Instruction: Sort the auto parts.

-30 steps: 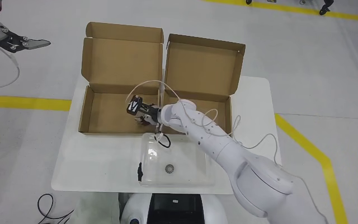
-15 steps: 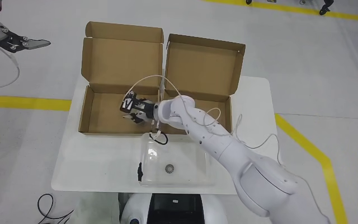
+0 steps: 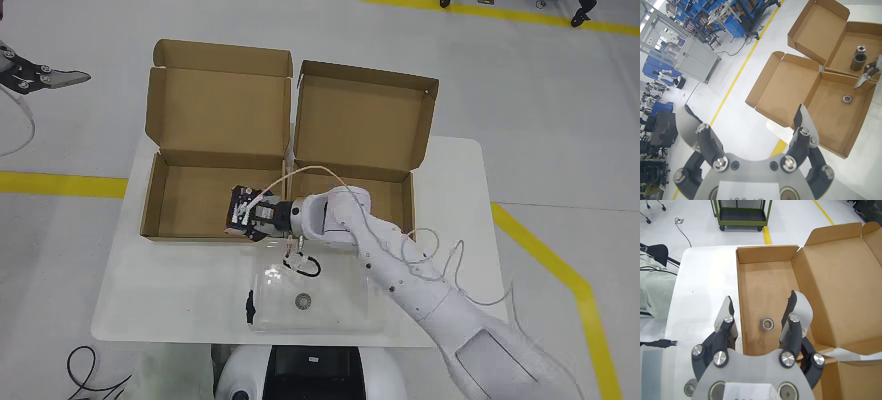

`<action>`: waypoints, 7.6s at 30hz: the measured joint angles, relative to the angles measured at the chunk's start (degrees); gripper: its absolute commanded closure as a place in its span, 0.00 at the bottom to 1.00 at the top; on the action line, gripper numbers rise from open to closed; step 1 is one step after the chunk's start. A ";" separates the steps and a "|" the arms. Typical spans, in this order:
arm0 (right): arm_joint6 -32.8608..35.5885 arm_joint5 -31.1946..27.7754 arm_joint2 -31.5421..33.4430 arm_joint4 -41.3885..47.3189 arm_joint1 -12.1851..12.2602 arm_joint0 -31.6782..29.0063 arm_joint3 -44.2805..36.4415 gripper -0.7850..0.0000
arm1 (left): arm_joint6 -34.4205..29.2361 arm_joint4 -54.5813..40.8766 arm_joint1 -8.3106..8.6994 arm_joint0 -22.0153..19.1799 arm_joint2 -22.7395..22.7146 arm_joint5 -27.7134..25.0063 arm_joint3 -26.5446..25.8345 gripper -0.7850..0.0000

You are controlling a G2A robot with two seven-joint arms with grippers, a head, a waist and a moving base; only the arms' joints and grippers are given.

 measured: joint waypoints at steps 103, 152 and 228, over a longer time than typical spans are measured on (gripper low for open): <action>11.14 -7.85 0.21 -18.84 14.83 -21.28 -17.69 0.33 | 0.00 0.00 0.00 0.00 0.00 0.00 0.00 0.00; 6.31 -4.51 -1.00 -21.17 16.31 -22.65 -16.59 0.86 | 0.00 0.00 0.00 0.00 0.00 0.00 0.00 0.00; -37.90 1.67 6.80 2.53 13.73 -5.81 -25.01 1.00 | 0.00 0.00 0.00 0.00 0.00 0.00 0.00 0.00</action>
